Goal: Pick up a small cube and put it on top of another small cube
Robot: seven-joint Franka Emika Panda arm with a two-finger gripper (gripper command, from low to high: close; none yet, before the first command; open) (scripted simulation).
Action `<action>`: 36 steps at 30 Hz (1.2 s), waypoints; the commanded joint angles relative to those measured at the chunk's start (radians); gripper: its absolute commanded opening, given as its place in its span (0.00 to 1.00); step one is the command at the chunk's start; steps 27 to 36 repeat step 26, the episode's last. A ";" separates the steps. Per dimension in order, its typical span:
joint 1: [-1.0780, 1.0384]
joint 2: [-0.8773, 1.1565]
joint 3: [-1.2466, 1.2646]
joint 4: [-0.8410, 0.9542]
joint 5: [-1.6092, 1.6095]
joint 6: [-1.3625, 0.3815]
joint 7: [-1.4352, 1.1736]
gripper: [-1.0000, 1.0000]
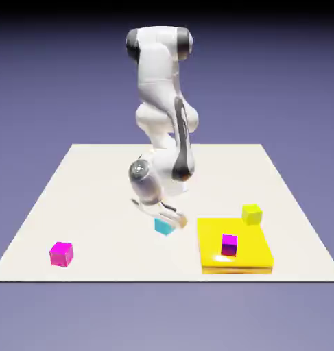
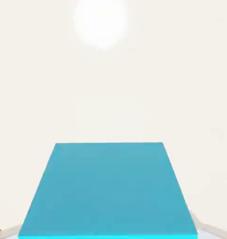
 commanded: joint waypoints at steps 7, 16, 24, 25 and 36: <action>-0.233 0.122 -0.019 0.254 0.061 -0.056 0.242 0.00; -0.532 0.279 -0.043 0.580 0.143 -0.127 0.550 0.00; -0.548 0.413 -0.025 0.601 0.186 0.002 0.559 1.00; -0.548 0.413 -0.025 0.601 0.186 0.002 0.559 1.00; -0.556 0.378 -0.031 0.608 0.176 -0.041 0.569 1.00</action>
